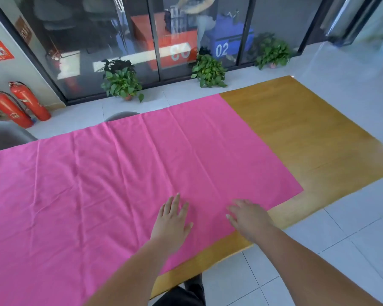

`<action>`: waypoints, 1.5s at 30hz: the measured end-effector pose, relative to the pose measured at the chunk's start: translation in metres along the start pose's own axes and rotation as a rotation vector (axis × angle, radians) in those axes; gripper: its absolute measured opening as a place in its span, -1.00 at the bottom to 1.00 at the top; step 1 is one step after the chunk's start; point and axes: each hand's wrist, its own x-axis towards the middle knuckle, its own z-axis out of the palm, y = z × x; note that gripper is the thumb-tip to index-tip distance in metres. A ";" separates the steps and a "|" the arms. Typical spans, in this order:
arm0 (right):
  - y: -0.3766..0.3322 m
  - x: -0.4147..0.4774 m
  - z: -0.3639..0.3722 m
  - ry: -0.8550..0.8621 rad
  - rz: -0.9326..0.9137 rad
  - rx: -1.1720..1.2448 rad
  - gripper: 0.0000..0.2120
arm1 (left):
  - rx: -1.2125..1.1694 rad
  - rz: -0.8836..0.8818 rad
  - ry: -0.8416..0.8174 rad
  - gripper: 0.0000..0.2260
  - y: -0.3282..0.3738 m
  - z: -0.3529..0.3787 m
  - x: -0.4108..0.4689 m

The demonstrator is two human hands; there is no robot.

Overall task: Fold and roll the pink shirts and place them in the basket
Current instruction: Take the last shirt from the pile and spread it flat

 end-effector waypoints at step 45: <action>0.322 0.043 0.055 0.098 -0.226 -0.005 -0.19 | -0.092 -0.592 -0.157 -0.22 0.274 0.037 0.043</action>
